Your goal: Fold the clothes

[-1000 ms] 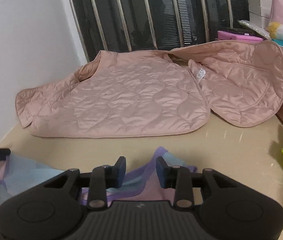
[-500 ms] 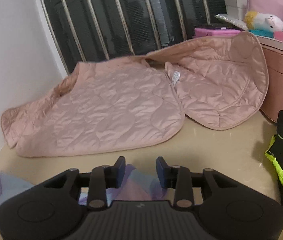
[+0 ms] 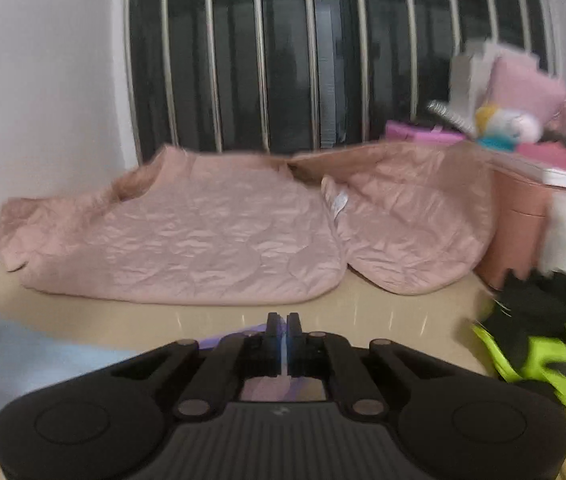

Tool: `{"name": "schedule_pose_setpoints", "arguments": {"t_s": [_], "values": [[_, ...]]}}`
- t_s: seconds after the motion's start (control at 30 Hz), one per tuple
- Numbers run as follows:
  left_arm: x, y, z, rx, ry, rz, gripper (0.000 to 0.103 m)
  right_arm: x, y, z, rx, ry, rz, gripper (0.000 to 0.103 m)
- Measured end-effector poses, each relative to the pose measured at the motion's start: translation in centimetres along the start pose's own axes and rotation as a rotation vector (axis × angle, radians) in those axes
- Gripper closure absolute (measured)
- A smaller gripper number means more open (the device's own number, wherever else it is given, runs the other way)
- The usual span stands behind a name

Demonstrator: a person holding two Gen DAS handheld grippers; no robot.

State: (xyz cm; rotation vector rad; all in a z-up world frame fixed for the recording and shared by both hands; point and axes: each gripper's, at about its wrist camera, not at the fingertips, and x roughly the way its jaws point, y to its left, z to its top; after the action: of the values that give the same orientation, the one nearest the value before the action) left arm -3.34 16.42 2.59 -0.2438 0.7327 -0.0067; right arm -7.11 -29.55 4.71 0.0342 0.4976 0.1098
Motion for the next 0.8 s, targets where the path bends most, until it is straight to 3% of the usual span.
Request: {"name": "schedule_pose_setpoints", "arguments": {"t_s": [0.13, 0.3, 0.37, 0.4, 0.43, 0.5, 0.63, 0.7, 0.8], "values": [[-0.2, 0.3, -0.1, -0.006, 0.0, -0.01, 0.056, -3.1, 0.0, -4.6, 0.038, -0.062, 0.003, 0.101], [-1.6, 0.4, 0.0, -0.039, 0.03, -0.037, 0.056, -2.3, 0.1, -6.4, 0.047, 0.039, -0.037, 0.096], [-3.2, -0.6, -0.2, -0.016, 0.021, -0.113, 0.051, -2.8, -0.1, -5.7, 0.056, 0.065, -0.022, 0.073], [-4.0, -1.4, -0.4, -0.005, 0.005, -0.145, 0.048, -3.5, -0.4, -5.3, 0.069, 0.053, -0.008, 0.071], [-4.8, -2.3, -0.7, 0.012, -0.011, -0.174, 0.043, -4.2, -0.8, -4.8, 0.087, 0.035, 0.009, 0.071], [-5.7, -4.9, -1.6, 0.1, -0.041, -0.212, 0.042, -5.2, -1.5, -3.7, 0.134, -0.01, 0.042, 0.071], [-5.6, -10.7, -3.6, 0.361, -0.076, -0.32, 0.037, -3.7, 0.0, -1.7, 0.116, -0.002, 0.176, 0.073], [-4.7, -12.6, -4.3, 0.424, -0.059, -0.318, 0.038, -2.0, 2.5, -1.4, 0.081, 0.032, 0.274, 0.076], [-3.0, -13.1, -5.2, 0.419, 0.023, -0.313, 0.041, 0.6, 5.4, -1.5, 0.064, 0.094, 0.34, 0.088]]}}
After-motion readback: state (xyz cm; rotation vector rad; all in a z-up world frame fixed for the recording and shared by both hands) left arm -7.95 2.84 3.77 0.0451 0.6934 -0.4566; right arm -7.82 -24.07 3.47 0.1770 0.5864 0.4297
